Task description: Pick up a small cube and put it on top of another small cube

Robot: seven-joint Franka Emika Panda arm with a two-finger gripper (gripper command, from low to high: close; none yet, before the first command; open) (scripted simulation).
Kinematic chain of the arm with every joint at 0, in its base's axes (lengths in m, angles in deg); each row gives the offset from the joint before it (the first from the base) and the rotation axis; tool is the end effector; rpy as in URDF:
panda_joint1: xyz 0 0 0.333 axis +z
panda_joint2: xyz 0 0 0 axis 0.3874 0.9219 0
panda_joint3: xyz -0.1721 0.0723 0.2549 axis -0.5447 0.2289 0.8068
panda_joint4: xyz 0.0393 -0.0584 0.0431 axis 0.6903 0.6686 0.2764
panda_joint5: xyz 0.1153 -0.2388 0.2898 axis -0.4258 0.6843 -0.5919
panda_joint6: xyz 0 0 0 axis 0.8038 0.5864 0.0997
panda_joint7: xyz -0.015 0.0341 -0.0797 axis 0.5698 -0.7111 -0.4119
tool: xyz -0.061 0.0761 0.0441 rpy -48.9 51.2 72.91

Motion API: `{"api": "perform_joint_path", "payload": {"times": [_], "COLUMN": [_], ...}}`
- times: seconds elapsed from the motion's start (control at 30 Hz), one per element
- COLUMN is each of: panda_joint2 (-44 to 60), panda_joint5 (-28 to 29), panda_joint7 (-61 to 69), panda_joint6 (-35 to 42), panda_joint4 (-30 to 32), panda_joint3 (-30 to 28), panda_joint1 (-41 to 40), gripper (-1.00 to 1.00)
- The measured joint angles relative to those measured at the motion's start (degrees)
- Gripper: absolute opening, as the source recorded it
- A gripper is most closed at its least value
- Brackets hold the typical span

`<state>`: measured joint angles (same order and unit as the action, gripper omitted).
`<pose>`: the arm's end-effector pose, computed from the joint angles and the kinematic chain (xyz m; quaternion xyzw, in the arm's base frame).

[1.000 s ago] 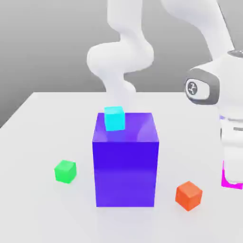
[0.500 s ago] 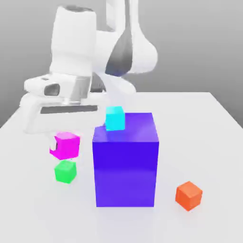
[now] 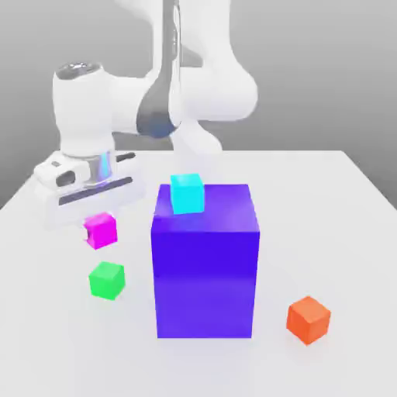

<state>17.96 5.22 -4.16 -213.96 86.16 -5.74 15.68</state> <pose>0.2570 -0.1765 0.2350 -0.9996 0.0181 0.0003 0.0209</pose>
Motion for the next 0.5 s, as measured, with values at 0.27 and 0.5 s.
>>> {"api": "perform_joint_path", "payload": {"times": [0.27, 0.5], "panda_joint2": [7.8, 16.1], "panda_joint5": [-11.4, -19.1], "panda_joint7": [7.6, 12.9], "panda_joint6": [-6.7, -15.4], "panda_joint4": [-0.3, 0.0], "panda_joint3": [-5.4, -7.3], "panda_joint1": [9.0, 12.7], "gripper": [-1.0, -1.0]}}
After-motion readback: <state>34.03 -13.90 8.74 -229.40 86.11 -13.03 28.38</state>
